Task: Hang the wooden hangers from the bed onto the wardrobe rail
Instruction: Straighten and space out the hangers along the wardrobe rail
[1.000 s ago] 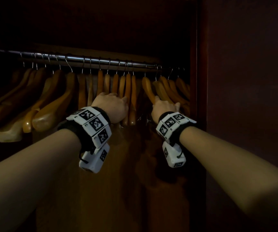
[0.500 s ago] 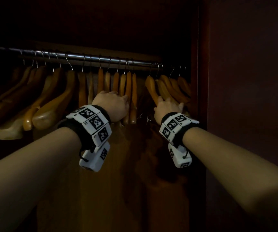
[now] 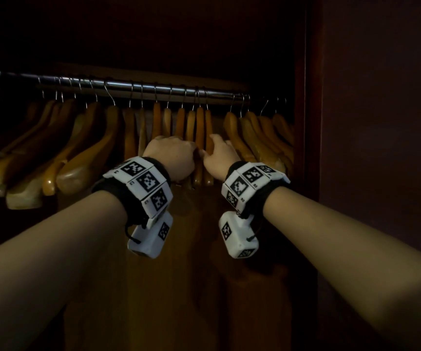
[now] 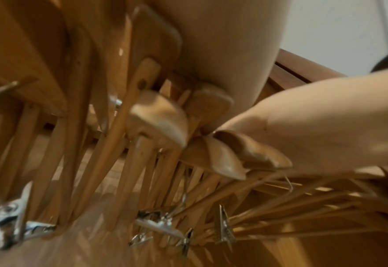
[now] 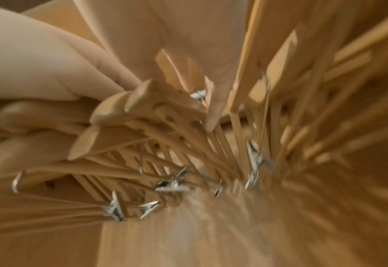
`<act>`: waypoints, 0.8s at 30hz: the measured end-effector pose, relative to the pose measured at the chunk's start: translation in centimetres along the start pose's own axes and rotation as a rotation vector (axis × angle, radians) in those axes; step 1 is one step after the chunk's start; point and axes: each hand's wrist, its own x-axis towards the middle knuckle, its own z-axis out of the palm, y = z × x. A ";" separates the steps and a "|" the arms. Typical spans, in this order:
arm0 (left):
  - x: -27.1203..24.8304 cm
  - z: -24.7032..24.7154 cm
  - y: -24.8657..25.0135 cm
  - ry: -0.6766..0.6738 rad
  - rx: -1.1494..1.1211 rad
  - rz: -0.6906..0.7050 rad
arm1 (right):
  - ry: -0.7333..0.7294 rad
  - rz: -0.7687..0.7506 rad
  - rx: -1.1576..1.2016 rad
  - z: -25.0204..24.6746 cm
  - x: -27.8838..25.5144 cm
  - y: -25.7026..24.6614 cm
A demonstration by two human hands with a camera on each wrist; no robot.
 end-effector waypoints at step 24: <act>0.9 1.3 -1.2 0.005 0.068 0.050 | 0.129 0.081 -0.488 -2.0 0.0 3.1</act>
